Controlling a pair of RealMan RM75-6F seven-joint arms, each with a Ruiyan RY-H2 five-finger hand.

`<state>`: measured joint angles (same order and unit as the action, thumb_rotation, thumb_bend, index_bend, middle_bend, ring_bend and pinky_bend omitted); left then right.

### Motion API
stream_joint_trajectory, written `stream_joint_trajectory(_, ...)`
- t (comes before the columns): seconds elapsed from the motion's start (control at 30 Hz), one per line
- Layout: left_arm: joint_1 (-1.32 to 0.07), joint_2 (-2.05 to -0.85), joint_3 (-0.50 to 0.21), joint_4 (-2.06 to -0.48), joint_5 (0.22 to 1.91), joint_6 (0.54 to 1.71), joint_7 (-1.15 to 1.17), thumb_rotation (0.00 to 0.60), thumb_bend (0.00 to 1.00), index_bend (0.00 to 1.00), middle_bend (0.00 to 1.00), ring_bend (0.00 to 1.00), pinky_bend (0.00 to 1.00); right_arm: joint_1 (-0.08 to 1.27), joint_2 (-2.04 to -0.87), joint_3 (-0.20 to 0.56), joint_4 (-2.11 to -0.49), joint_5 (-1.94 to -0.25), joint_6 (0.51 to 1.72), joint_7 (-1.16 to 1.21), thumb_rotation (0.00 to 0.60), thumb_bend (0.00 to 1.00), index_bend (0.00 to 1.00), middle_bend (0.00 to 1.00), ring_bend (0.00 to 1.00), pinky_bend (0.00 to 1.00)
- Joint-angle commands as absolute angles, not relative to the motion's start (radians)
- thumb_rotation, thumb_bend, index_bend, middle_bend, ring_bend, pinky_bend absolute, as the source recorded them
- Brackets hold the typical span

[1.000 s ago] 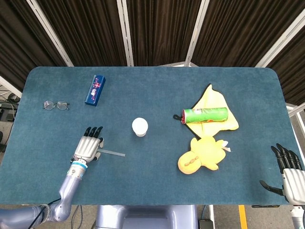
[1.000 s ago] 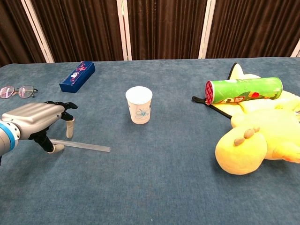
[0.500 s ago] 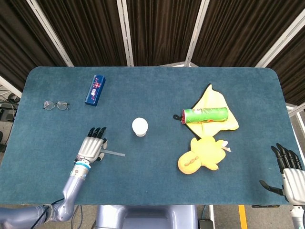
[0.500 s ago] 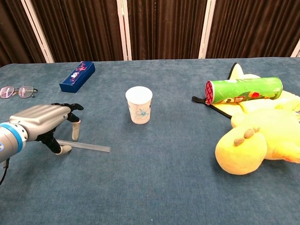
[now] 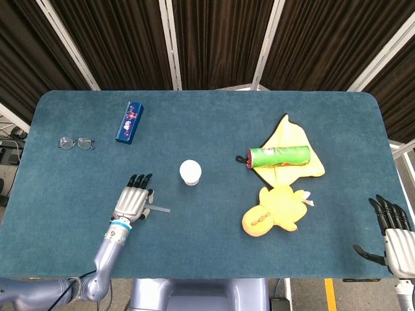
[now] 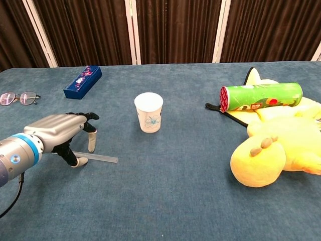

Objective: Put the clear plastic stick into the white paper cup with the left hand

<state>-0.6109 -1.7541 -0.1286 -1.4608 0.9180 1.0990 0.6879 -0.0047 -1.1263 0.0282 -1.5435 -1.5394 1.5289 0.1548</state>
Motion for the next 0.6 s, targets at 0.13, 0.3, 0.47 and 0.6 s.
stream_joint_trajectory(0.13, -0.618, -1.777, -0.130, -1.457, 0.920, 1.110, 0.694, 0.600, 0.35, 0.51, 0.00, 0.00, 0.00, -0.005, -1.126, 0.028, -1.543, -1.540, 1.529, 0.156, 0.600, 0.08, 0.00, 0.00, 0.00, 0.00)
stream_joint_trajectory(0.3, -0.622, -1.790, -0.129, -1.457, 0.917, 1.112, 0.699, 0.600, 0.36, 0.51, 0.00, 0.00, 0.00, -0.004, -1.126, 0.028, -1.542, -1.540, 1.528, 0.158, 0.600, 0.08, 0.00, 0.00, 0.00, 0.00)
stream_joint_trajectory(0.47, -0.620, -1.798, -0.127, -1.458, 0.920, 1.120, 0.696, 0.600, 0.41, 0.53, 0.00, 0.00, 0.00, -0.004, -1.126, 0.027, -1.542, -1.540, 1.528, 0.159, 0.600, 0.08, 0.00, 0.00, 0.00, 0.00)
stream_joint_trajectory(0.6, -0.617, -1.796, -0.126, -1.464, 0.928, 1.128, 0.689, 0.600, 0.41, 0.54, 0.00, 0.00, 0.00, -0.004, -1.126, 0.027, -1.542, -1.540, 1.529, 0.158, 0.600, 0.07, 0.00, 0.00, 0.00, 0.00)
